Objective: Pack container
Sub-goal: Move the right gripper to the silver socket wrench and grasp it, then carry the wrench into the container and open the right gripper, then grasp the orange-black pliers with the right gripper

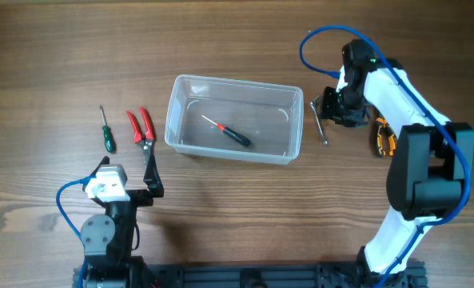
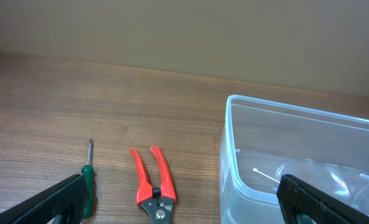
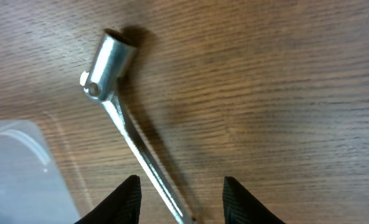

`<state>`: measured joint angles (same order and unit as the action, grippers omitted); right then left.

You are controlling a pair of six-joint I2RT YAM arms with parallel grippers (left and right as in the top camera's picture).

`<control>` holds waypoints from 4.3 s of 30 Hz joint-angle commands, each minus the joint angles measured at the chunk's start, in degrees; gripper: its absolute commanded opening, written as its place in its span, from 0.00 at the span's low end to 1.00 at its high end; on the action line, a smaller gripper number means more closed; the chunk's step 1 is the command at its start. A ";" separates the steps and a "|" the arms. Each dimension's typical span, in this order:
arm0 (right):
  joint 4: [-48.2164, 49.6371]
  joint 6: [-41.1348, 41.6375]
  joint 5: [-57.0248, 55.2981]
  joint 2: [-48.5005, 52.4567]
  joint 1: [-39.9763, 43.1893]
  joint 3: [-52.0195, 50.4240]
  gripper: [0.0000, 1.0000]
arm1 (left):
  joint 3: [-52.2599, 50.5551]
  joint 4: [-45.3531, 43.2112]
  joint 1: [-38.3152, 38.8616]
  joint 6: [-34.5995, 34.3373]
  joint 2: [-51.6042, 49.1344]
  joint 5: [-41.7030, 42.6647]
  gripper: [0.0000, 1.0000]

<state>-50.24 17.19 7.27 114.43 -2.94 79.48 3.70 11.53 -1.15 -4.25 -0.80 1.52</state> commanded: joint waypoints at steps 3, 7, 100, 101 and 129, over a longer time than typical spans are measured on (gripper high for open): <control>5.07 1.31 1.84 0.33 -0.20 -7.43 0.46 | -0.24 -0.04 -0.37 -0.94 0.42 -0.11 1.00; 7.61 -1.11 3.15 0.33 -0.20 -10.49 0.48 | -0.24 -0.04 -0.37 -0.94 0.42 -0.11 1.00; -20.39 -17.25 -13.81 -10.38 8.94 10.99 0.45 | -0.24 -0.04 -0.37 -0.94 0.42 -0.11 1.00; -18.18 -17.99 -13.86 -10.38 9.46 7.02 0.45 | -0.24 -0.04 -0.37 -0.94 0.42 -0.11 1.00; 2.97 -23.19 -8.72 0.04 15.19 -8.15 0.45 | -0.24 -0.04 -0.37 -0.94 0.42 -0.11 1.00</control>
<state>-47.66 -4.86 -2.55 111.61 12.27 71.70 3.70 11.53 -1.15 -4.25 -0.80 1.52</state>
